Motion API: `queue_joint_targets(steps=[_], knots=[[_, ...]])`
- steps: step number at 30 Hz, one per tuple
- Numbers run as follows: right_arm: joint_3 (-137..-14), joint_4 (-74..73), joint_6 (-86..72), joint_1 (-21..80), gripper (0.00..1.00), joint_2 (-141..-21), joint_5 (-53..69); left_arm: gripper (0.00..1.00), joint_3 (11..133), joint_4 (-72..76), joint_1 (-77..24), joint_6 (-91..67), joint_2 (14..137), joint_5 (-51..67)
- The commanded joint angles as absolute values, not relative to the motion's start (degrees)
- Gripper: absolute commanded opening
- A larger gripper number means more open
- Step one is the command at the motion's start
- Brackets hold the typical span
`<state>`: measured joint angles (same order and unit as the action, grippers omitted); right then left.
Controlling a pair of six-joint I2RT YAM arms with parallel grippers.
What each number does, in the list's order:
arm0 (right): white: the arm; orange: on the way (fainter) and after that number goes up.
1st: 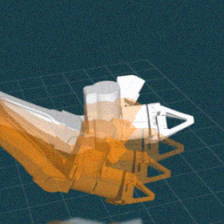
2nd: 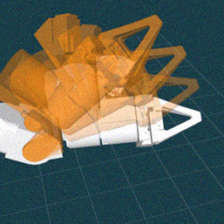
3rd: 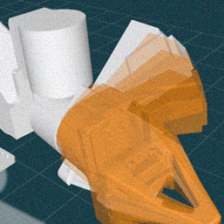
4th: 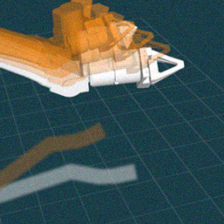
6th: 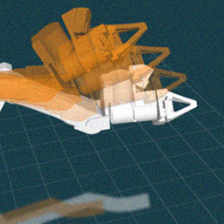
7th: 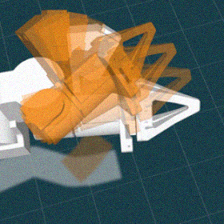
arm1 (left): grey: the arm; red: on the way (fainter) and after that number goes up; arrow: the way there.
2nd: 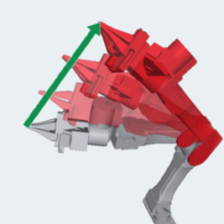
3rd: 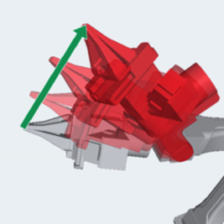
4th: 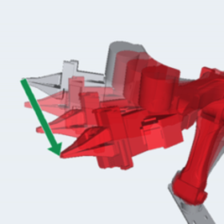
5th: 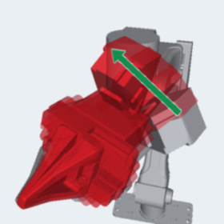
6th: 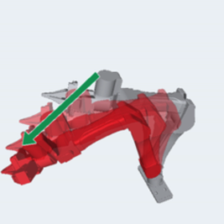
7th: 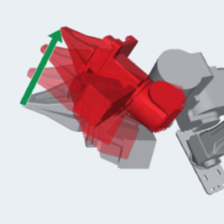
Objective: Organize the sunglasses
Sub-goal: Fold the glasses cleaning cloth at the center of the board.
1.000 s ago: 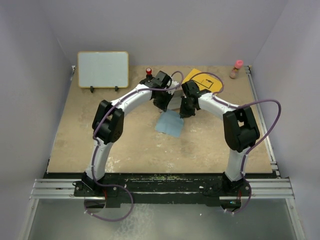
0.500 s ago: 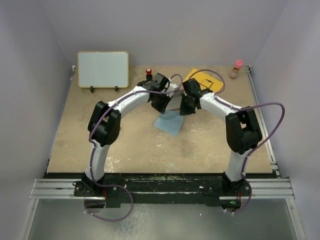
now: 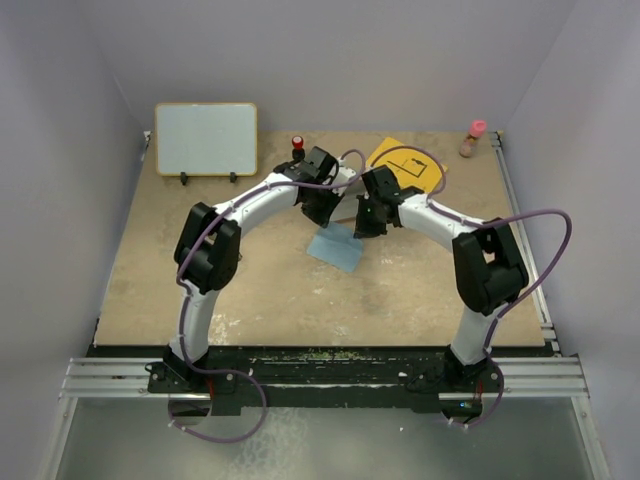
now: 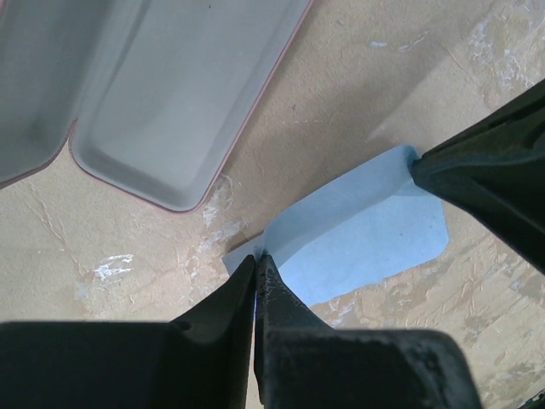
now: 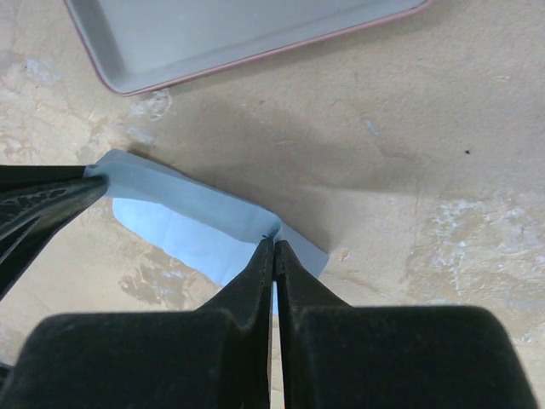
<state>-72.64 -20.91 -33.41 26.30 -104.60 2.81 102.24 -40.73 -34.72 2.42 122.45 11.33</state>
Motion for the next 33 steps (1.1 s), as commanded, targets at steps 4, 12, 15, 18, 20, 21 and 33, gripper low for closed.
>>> queue_joint_targets(steps=[4, 12, 15, 18, 20, 21, 33], knots=[[-72.0, -19.5, -32.8, 28.6, 0.00, -101.4, 3.7, 0.04, 100.7, -38.7, -34.7, 3.8, 118.4, 10.9], [-70.8, -19.5, -33.7, 29.8, 0.00, -100.3, 2.0, 0.04, 97.5, -37.6, -34.7, 4.5, 116.9, 9.8], [-69.7, -18.8, -33.8, 29.9, 0.00, -99.7, 2.4, 0.04, 96.2, -37.0, -34.7, 4.8, 115.9, 9.2], [-68.7, -17.8, -33.9, 30.5, 0.00, -99.0, 2.6, 0.04, 94.9, -36.2, -34.7, 4.8, 115.2, 9.5], [-68.3, -17.3, -33.9, 30.8, 0.00, -99.0, 2.7, 0.04, 94.6, -36.0, -34.7, 4.7, 115.2, 10.1], [-68.3, -17.1, -33.9, 31.0, 0.00, -99.1, 2.8, 0.04, 94.6, -36.0, -34.7, 4.6, 115.3, 10.3], [-67.7, -17.1, -34.0, 32.7, 0.00, -99.9, 1.0, 0.04, 90.3, -33.5, -34.7, 5.1, 114.5, 10.5]])
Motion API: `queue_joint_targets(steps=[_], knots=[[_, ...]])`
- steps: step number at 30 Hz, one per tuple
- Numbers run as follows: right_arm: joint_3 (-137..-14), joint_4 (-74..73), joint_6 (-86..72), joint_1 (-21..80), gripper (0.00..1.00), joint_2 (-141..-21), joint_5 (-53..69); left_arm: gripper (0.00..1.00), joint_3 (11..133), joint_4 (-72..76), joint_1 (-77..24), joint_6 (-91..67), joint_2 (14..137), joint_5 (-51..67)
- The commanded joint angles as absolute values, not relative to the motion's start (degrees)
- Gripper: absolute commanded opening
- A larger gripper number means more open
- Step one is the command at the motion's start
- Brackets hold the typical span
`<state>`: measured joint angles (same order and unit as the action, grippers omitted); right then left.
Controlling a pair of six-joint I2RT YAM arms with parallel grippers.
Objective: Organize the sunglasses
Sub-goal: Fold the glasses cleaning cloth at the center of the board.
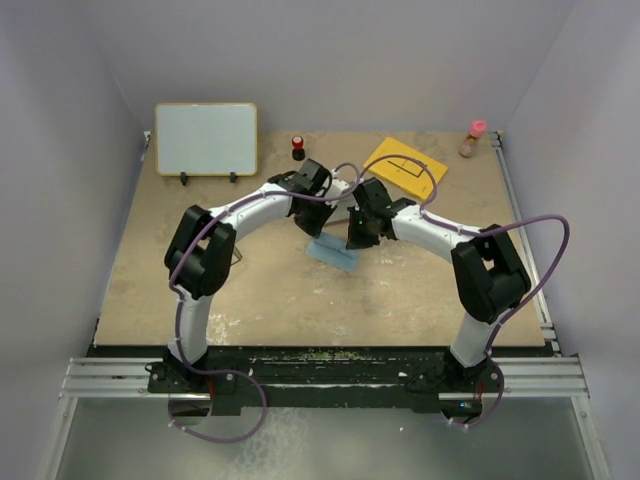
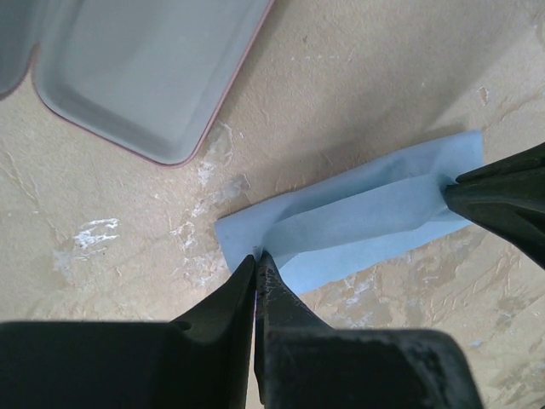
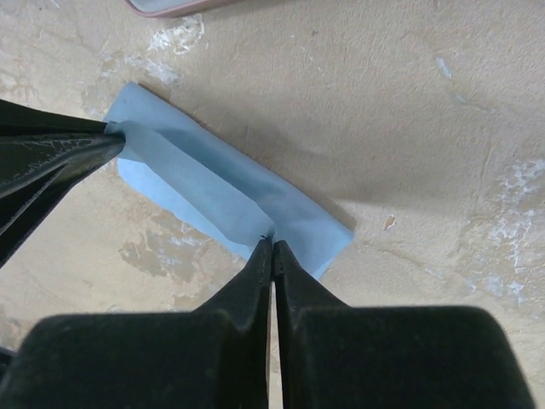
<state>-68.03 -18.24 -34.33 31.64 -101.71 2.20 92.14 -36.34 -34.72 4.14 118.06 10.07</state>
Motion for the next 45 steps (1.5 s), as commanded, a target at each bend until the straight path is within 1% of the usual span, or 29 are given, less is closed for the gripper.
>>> queue_joint_targets(steps=[1, 26, 37, 40, 45], knots=[[-67.5, -17.0, -34.1, 32.7, 0.00, -99.8, 0.9, 0.04, 89.9, -33.2, -34.7, 5.1, 114.3, 10.4], [-64.2, -14.7, -34.8, 33.9, 0.00, -99.6, 2.2, 0.04, 84.0, -30.5, -35.6, 5.0, 110.9, 11.1], [-63.4, -14.2, -35.0, 33.9, 0.01, -98.7, 2.9, 0.04, 83.8, -30.5, -36.2, 5.3, 111.0, 10.7], [-63.5, -14.1, -35.0, 33.9, 0.04, -98.8, 3.2, 0.04, 83.8, -30.6, -36.2, 5.4, 111.3, 10.1], [-63.1, -13.5, -34.6, 33.9, 0.16, -98.1, 4.0, 0.05, 83.6, -30.6, -36.3, 5.5, 111.4, 8.7]])
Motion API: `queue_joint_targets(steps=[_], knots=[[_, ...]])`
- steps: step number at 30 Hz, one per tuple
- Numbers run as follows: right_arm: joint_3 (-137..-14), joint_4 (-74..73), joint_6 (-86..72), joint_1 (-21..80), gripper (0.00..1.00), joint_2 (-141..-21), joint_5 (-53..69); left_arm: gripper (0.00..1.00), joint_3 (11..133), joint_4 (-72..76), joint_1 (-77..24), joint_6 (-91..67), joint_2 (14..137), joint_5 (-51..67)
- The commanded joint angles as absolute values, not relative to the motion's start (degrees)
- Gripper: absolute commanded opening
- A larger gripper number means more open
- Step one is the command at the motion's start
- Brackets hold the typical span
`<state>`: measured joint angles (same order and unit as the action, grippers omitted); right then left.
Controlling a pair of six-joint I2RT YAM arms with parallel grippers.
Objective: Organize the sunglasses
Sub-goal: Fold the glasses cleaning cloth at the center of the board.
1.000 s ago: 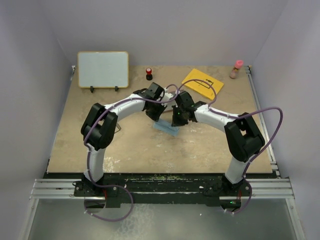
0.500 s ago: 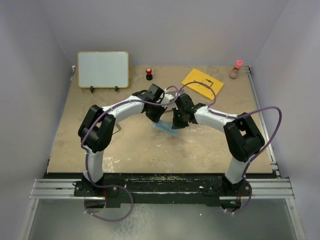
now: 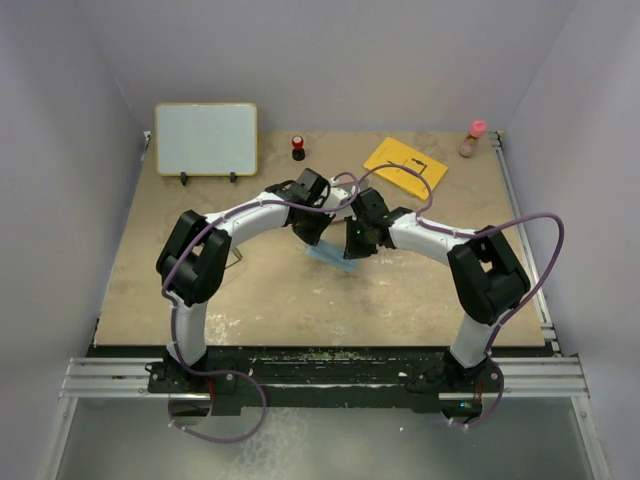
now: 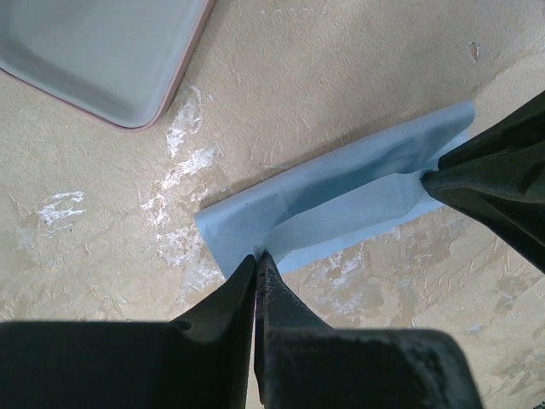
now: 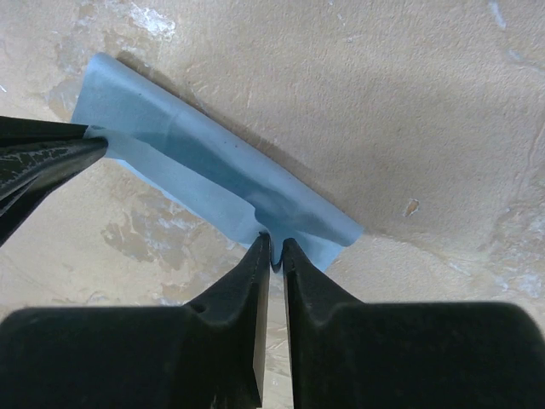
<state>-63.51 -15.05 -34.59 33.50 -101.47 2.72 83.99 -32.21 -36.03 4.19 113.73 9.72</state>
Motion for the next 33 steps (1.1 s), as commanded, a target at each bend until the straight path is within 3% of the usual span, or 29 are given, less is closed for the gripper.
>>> queue_joint_targets(steps=[1, 13, 33], knots=[[-62.8, -13.2, -34.5, 33.9, 0.17, -97.9, 4.5, 0.05, 83.5, -30.5, -36.3, 5.5, 111.4, 8.7], [-60.3, -11.4, -35.3, 33.9, 0.19, -95.6, 8.3, 0.08, 82.4, -29.6, -36.3, 6.0, 110.8, 8.4], [-59.5, -11.4, -36.2, 33.8, 0.11, -95.5, 9.6, 0.18, 77.2, -25.7, -36.3, 7.2, 106.2, 7.1]])
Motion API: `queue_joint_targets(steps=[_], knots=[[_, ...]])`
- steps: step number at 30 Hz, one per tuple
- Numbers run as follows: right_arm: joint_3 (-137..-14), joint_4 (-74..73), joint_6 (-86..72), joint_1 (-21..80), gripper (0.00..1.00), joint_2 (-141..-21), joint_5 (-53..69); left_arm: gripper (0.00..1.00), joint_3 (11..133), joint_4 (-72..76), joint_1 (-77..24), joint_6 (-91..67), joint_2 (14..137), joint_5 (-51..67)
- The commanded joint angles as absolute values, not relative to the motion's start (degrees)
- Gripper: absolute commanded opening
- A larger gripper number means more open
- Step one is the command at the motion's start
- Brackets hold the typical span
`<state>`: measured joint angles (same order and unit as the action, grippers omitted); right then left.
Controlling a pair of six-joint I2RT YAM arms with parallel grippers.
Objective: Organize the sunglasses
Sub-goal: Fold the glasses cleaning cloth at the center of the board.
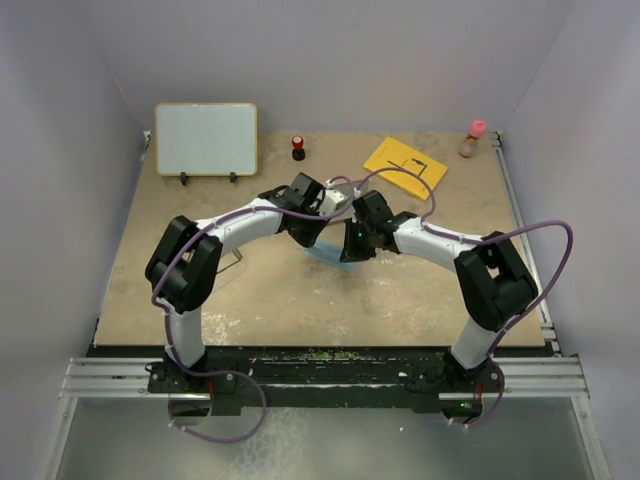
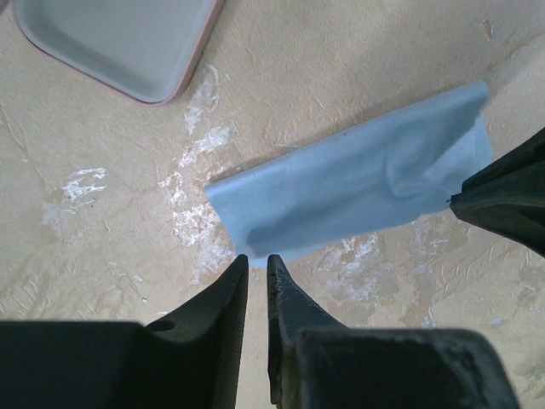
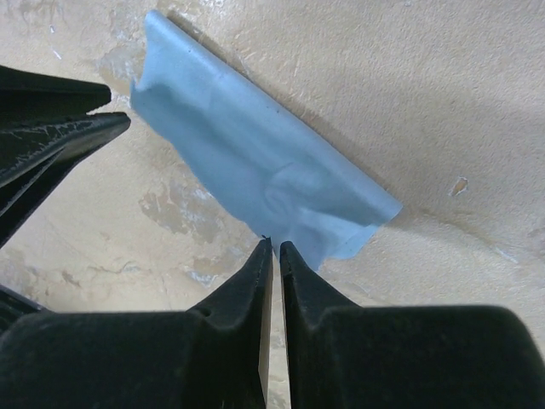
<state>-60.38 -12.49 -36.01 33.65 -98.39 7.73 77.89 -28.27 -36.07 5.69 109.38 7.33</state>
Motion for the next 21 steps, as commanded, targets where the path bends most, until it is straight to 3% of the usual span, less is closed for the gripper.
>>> queue_joint_targets(steps=[1, 13, 19, 21], knots=[[-59.3, -10.1, -36.1, 33.9, 0.12, -95.5, 9.9, 0.18, 77.0, -25.7, -36.3, 7.2, 106.2, 7.0], [-58.5, -10.2, -39.3, 33.7, 0.08, -93.6, 8.0, 0.20, 78.3, -25.6, -36.2, 7.5, 106.1, 5.4], [-60.6, -18.5, -40.4, 33.4, 0.19, -94.5, 1.9, 0.20, 81.0, -26.7, -35.9, 5.5, 108.5, 2.1], [-60.6, -20.0, -41.2, 33.3, 0.28, -94.8, 0.1, 0.23, 81.9, -27.2, -35.6, 5.0, 109.1, 1.8]])
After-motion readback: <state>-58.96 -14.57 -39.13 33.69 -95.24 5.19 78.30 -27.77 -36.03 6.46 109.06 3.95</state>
